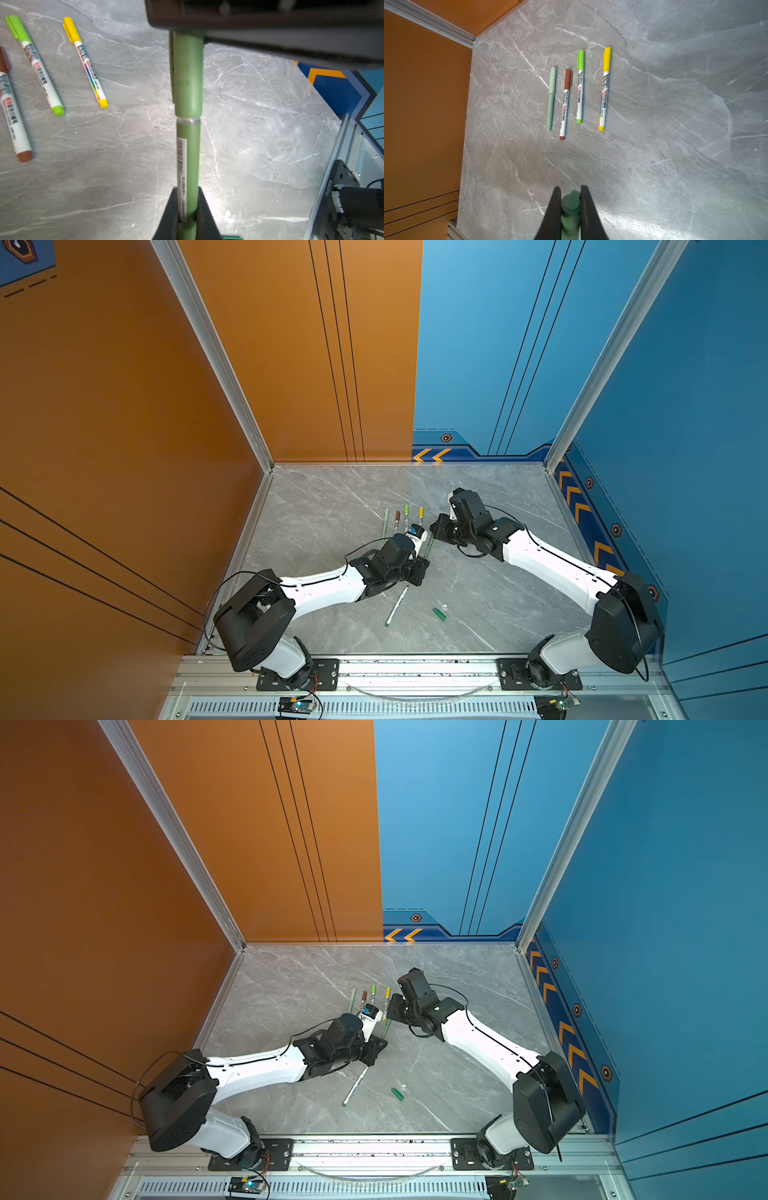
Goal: Insert pens into pen caps
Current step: Put on the pen cap to the pen.
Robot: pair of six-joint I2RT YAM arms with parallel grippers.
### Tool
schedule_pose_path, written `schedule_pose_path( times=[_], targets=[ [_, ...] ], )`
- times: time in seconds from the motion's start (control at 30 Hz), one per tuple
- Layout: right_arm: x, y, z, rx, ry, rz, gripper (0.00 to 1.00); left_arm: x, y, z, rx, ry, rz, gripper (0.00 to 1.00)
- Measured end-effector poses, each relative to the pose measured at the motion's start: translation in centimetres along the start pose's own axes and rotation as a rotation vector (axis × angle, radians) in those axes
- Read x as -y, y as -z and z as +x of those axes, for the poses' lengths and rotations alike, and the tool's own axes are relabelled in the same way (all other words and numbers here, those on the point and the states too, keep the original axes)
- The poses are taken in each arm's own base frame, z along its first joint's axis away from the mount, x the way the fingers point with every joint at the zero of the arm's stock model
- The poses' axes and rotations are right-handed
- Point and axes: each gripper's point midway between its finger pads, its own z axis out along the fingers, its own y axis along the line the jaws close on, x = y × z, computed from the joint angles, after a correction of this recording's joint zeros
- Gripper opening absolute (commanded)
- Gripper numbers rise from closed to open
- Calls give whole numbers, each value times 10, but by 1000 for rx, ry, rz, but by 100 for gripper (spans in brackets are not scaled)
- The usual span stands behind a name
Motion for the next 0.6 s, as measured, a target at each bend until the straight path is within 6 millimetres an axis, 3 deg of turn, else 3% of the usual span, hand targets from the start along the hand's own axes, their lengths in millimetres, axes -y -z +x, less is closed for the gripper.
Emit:
schedule_pose_path(
  times=[0.6],
  targets=[
    [-11,-12,1,33,13,-26,0,-19,2,-2,-11,-65,-41,0]
  ],
)
